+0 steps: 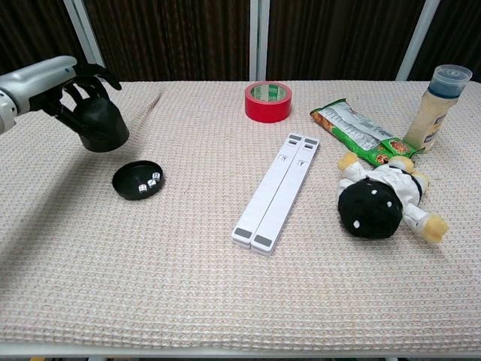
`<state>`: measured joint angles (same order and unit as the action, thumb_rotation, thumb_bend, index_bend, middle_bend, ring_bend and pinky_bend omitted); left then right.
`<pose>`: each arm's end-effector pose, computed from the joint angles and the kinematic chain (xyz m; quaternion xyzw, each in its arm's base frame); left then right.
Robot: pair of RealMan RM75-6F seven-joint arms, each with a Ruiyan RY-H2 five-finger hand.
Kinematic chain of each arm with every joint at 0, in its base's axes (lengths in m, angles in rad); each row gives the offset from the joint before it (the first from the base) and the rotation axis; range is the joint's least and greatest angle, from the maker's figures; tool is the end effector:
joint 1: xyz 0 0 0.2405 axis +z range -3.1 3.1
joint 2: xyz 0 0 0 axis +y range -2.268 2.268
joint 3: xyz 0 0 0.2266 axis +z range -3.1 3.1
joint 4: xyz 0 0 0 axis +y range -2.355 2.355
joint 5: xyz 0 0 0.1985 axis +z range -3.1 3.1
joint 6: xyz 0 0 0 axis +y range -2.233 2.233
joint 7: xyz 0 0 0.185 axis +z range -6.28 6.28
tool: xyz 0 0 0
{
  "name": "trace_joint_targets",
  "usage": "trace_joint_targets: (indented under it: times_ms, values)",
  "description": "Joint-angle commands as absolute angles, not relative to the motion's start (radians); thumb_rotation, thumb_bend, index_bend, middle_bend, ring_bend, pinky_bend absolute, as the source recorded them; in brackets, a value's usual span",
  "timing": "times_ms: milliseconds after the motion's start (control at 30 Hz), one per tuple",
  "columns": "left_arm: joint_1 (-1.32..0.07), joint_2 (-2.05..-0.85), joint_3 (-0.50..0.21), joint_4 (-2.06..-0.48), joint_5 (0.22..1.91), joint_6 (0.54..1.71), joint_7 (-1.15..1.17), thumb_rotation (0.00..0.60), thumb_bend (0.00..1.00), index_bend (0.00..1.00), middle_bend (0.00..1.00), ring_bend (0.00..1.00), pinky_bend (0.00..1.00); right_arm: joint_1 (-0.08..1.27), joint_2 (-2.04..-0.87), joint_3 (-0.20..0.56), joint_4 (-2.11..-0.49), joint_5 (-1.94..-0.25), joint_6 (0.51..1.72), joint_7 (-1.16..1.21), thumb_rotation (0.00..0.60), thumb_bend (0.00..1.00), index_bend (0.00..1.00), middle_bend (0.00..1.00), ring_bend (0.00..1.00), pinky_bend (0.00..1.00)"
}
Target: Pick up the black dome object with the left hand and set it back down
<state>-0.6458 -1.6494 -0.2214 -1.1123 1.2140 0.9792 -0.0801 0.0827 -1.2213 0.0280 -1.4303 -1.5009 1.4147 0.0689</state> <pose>-0.1948 0.3904 -0.0001 -0.6336 -0.4627 -0.4220 0.4543 -0.3126 -0.2150 0.1285 0.6074 -0.4129 0.3573 0.5770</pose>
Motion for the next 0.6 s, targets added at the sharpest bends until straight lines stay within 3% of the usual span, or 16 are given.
trace_joint_targets:
  times_ms: [33,267,600]
  values:
    - [-0.633,-1.679,-0.206,-1.056,1.203,0.964,-0.102,0.600,0.08,0.24,0.38,0.29,0.35,0.084,-1.222,0.027,-1.429,-1.499,1.411,0.067,0.600,0.10,0.00,0.00,0.00,0.00]
    - [-0.618,-1.686,-0.192,-1.023,1.237,0.975,-0.170,0.600,0.05,0.14,0.21,0.15,0.24,0.083,-1.221,0.029,-1.434,-1.499,1.415,0.064,0.600,0.10,0.00,0.00,0.00,0.00]
    - [-0.579,-1.594,-0.178,-1.173,1.256,1.039,-0.081,0.600,0.04,0.14,0.19,0.13,0.25,0.078,-1.221,0.029,-1.424,-1.503,1.425,0.082,0.600,0.11,0.00,0.00,0.00,0.00]
